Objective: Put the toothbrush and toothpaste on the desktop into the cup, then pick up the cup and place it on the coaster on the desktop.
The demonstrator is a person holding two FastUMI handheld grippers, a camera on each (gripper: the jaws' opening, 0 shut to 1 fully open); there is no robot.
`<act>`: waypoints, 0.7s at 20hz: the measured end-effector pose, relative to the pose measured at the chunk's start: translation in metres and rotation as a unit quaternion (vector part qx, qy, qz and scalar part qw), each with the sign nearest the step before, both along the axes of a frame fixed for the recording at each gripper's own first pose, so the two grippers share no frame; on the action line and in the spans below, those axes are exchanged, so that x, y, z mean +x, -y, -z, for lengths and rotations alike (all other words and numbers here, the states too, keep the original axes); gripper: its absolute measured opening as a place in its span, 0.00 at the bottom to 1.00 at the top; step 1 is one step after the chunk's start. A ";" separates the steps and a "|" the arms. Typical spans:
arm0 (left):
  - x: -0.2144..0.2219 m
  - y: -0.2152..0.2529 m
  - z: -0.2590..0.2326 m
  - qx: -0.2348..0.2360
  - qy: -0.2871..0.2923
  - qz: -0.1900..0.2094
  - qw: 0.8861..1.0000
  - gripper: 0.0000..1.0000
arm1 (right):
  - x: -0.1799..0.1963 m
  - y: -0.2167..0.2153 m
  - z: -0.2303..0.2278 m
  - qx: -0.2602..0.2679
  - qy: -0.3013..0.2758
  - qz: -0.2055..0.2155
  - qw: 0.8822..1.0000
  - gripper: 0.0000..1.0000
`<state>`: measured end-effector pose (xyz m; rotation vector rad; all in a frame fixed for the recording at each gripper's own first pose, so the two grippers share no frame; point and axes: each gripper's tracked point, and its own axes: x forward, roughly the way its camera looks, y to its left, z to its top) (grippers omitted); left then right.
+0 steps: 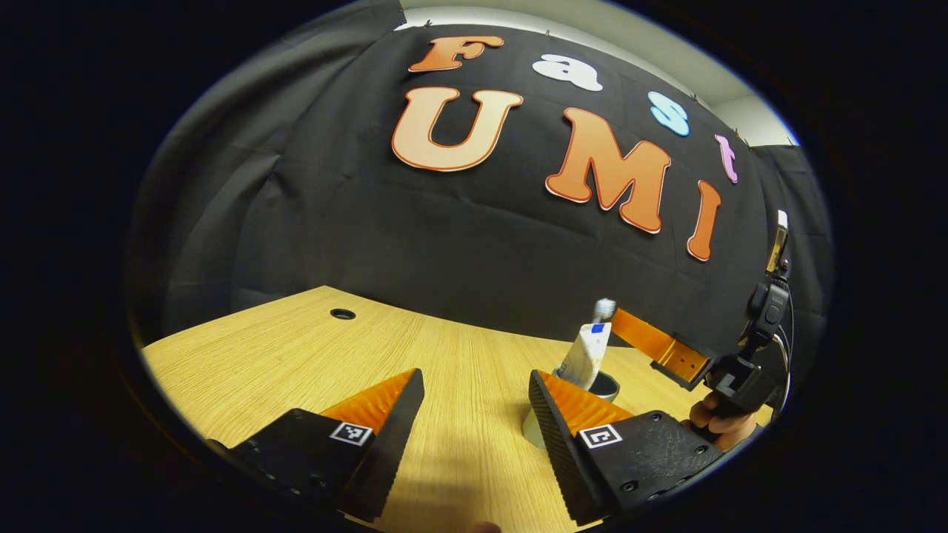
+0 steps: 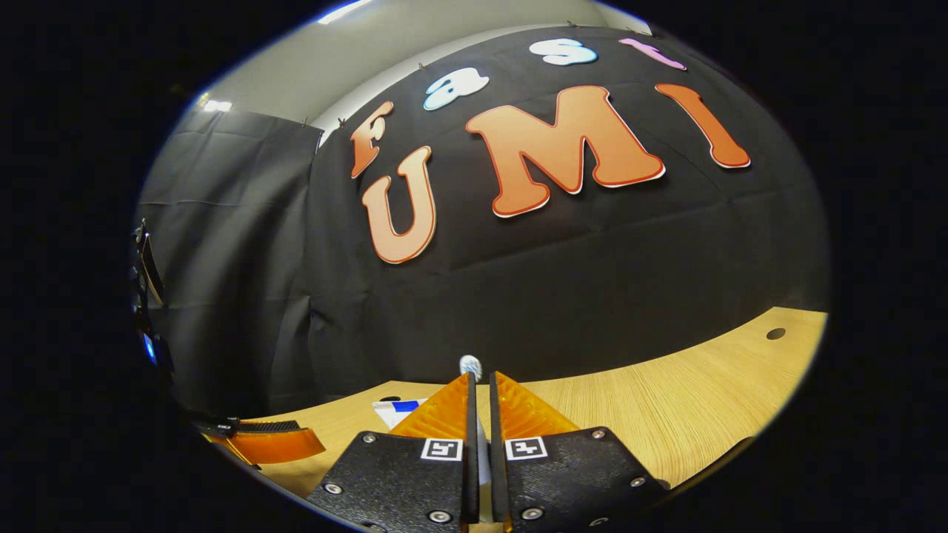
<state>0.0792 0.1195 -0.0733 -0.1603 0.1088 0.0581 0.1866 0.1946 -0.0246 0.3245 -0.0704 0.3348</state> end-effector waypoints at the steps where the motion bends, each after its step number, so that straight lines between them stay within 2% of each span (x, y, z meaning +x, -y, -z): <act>1: 0.000 0.003 -0.002 0.002 0.000 0.001 1.000 0.86 | -0.003 0.001 0.000 -0.005 0.000 -0.003 1.000 0.07; 3: -0.001 0.010 -0.008 0.007 0.003 0.003 1.000 0.86 | -0.013 0.005 -0.008 -0.009 0.001 -0.009 1.000 0.10; 5: 0.000 0.017 -0.016 0.012 -0.004 -0.002 1.000 0.86 | -0.022 0.010 -0.016 -0.013 0.005 -0.013 1.000 0.17; 6: 0.002 0.016 -0.012 0.012 -0.014 -0.011 1.000 0.86 | -0.027 0.014 -0.020 -0.018 0.005 -0.014 1.000 0.25; 7: 0.001 0.018 -0.011 0.007 -0.026 -0.011 1.000 0.95 | -0.030 0.019 -0.021 -0.026 -0.001 -0.008 1.000 0.29; 8: -0.001 0.022 -0.010 -0.001 -0.039 -0.010 0.999 0.95 | -0.035 0.024 -0.023 -0.034 -0.002 -0.006 0.999 0.39; 11: -0.001 0.036 -0.014 -0.023 -0.058 0.003 0.998 0.96 | -0.053 0.037 -0.035 -0.049 0.004 -0.006 0.999 0.54; 12: 0.000 0.041 -0.015 -0.021 -0.068 0.009 0.997 1.00 | -0.060 0.042 -0.038 -0.052 0.007 -0.007 0.999 0.61; 14: 0.000 0.049 -0.022 -0.007 -0.084 0.018 0.996 0.97 | -0.072 0.049 -0.046 -0.054 0.014 -0.012 0.998 0.71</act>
